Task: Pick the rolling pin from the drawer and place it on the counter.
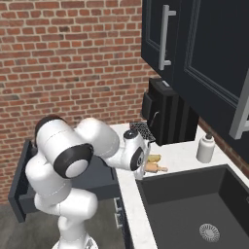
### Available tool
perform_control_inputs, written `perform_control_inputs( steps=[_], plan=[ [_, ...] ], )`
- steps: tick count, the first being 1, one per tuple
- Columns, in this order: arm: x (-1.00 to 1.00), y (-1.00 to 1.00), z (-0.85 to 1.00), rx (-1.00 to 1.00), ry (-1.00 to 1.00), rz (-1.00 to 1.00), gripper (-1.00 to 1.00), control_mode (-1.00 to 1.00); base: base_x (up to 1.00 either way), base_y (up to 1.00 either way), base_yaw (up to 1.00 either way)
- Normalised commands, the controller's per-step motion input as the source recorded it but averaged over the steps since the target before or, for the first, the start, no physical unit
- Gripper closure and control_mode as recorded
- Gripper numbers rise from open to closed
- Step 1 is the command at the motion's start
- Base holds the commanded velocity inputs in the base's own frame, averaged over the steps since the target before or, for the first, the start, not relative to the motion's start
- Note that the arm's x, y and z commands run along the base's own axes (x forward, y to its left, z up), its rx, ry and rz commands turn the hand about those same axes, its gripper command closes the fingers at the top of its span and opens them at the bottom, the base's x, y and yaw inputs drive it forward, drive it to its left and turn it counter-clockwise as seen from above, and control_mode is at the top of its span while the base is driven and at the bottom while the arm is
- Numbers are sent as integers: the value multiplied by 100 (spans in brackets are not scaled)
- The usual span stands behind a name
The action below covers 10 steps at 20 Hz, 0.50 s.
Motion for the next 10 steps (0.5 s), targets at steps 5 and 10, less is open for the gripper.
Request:
perform_control_inputs(
  steps=[5,10],
  plan=[
    [29,-21,-22,0,-1,0,100,-100,0,0,0],
    [54,-1,-14,0,-5,0,-100,-100,0,0,0]
  ],
)
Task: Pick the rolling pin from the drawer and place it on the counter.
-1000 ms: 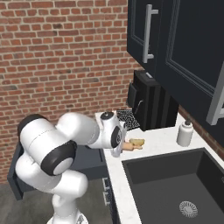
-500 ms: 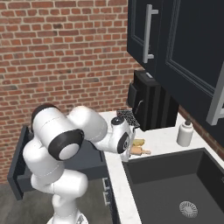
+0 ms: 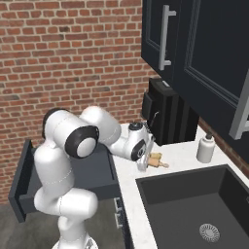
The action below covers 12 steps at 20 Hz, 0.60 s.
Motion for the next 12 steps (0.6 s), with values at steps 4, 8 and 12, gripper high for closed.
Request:
perform_control_inputs(
  steps=[4,8,12],
  plan=[
    [33,0,-9,0,-9,0,-100,-100,0,0,0],
    [-1,0,0,0,-14,0,-100,-100,0,0,0],
    [-30,2,0,-1,-13,0,-100,-100,0,0,0]
  ],
)
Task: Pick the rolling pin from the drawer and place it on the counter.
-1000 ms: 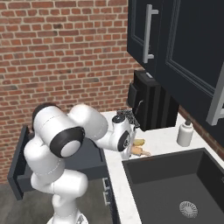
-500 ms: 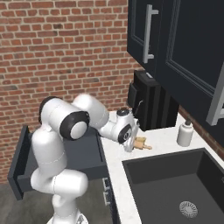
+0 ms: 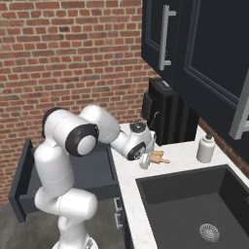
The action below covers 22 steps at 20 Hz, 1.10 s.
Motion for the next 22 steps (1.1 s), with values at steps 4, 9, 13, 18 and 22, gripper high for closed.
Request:
perform_control_inputs(
  steps=[4,9,13,18,22],
  plan=[
    [-51,20,21,-13,-26,0,-100,-100,0,0,0],
    [-59,58,72,-19,-37,0,-100,-100,0,0,0],
    [-29,73,100,-27,-34,0,-100,-100,0,0,0],
    [-26,77,100,-16,-7,0,-100,-100,0,0,0],
    [-13,54,100,-3,22,1,-100,-100,0,0,0]
  ],
)
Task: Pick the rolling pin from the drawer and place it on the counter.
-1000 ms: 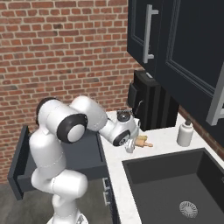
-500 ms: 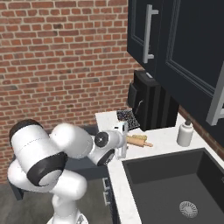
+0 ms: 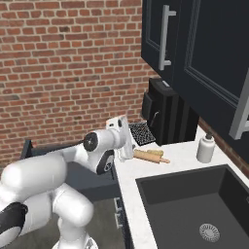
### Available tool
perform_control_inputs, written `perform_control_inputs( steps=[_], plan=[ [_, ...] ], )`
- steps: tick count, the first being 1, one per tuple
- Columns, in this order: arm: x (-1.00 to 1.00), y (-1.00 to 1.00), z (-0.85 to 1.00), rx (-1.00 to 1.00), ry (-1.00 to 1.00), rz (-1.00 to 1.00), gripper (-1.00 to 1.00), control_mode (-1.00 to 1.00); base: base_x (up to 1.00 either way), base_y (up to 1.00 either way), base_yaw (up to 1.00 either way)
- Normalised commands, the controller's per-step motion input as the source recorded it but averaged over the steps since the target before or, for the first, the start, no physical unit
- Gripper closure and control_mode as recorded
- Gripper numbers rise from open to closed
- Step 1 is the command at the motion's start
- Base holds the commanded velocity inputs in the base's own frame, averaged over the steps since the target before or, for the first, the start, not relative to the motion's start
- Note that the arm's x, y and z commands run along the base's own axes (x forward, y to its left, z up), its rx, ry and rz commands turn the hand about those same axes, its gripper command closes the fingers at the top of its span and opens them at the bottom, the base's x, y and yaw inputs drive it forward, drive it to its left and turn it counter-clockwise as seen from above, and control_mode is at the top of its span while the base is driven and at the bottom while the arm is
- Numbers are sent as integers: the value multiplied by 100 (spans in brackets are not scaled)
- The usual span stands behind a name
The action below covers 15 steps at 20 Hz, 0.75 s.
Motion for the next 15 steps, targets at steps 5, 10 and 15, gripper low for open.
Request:
perform_control_inputs(
  steps=[5,10,15],
  plan=[
    [-14,64,100,4,47,6,-100,-100,0,0,0],
    [0,71,100,25,63,10,-100,-100,0,0,0],
    [-72,65,-10,27,10,5,-100,-100,0,0,0]
  ],
)
